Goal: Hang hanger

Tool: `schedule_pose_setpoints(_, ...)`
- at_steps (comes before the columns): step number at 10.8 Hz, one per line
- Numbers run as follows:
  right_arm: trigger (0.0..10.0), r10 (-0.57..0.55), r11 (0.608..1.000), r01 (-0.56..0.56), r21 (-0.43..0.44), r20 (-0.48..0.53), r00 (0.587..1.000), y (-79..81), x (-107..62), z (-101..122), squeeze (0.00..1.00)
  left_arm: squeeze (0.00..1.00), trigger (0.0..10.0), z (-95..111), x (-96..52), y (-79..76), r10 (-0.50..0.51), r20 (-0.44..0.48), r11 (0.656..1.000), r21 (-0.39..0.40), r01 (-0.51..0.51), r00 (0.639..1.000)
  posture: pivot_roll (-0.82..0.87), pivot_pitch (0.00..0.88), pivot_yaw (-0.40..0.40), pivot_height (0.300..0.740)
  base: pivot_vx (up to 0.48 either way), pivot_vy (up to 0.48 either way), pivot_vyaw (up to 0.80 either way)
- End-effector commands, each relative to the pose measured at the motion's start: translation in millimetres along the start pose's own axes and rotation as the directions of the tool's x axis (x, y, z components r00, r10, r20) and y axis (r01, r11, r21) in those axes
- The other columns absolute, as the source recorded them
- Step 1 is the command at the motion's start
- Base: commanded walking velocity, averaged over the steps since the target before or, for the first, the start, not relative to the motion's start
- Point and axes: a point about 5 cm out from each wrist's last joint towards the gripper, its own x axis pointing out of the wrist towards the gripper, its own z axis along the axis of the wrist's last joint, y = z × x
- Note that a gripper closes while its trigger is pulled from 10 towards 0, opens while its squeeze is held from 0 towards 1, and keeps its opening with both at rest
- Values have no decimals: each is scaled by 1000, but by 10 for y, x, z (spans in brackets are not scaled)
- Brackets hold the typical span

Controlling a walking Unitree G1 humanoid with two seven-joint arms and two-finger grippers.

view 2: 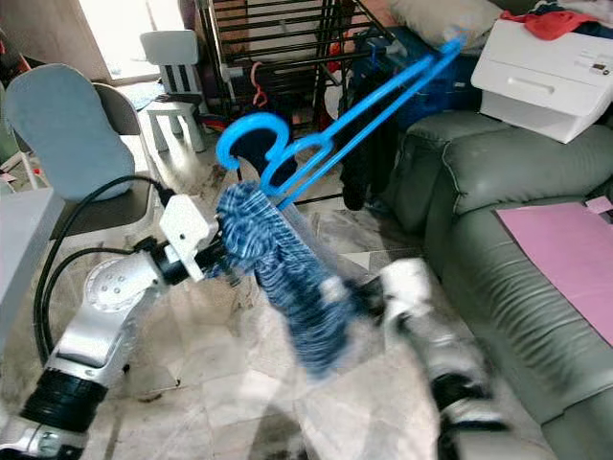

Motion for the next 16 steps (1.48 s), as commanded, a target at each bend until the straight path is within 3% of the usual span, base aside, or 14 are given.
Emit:
schedule_pose_setpoints(1, 0, -99, 994, 96, 43, 59, 993, -201, -31, 187, 0, 0, 0, -95, -136, 60, 20, -45, 1000, 15, -19, 999, -90, 0, 56, 740, 0, 0, 0)
schedule_pose_setpoints(3, 0, -285, 956, 259, 135, 240, 928, -591, -166, 797, 0, 0, 0, -316, -416, -17, -35, -155, 999, -25, 31, 987, -98, 0, 55, 740, 0, 0, 0)
schedule_pose_setpoints(4, 0, -293, 954, 264, 143, 257, 921, -607, -177, 861, 0, 0, 0, -325, -436, -28, -42, -157, 999, -38, 36, 987, -98, 0, 54, 740, 0, 0, 0)
schedule_pose_setpoints(5, 0, -311, 949, 272, 160, 326, 893, -607, -195, 1130, 0, 0, 0, -378, -530, -129, -120, -170, 988, -114, 101, 978, -93, 0, 45, 740, 0, 0, 0)
schedule_pose_setpoints(6, 0, -298, 953, 259, 155, 350, 888, -554, -180, 1231, 0, 0, 0, -401, -573, -186, -164, -174, 979, -152, 138, 971, -90, 0, 41, 740, 0, 0, 0)
schedule_pose_setpoints(8, 0, -274, 961, 241, 135, 362, 891, -444, -131, 1255, 0, 0, 0, -533, -708, -352, -286, -233, 943, -241, 230, 930, -90, 0, 38, 740, 0, 0, 0)
schedule_pose_setpoints(10, 0, -265, 964, 234, 128, 364, 893, -428, -125, 1259, 0, 0, 0, -649, -759, -394, -307, -293, 941, -239, 241, 906, -97, 0, 43, 740, 0, 0, 0)
schedule_pose_setpoints(12, 0, -256, 966, 229, 117, 370, 893, -408, -119, 1271, 0, 0, 0, -736, -705, -372, -263, -330, 955, -223, 196, 906, -102, 0, 47, 740, 0, 0, 0)
schedule_pose_setpoints(14, 0, -227, 974, 206, 97, 370, 901, -337, -91, 1258, 0, 0, 0, -904, -702, -358, -189, -448, 976, -183, 117, 874, -104, 0, 49, 740, 0, 0, 0)
schedule_pose_setpoints(16, 0, -180, 984, 161, 83, 373, 910, -199, -41, 1262, 0, 0, 0, -1004, -681, -406, -170, -503, 979, -188, 85, 847, -102, 0, 47, 740, 0, 0, 0)
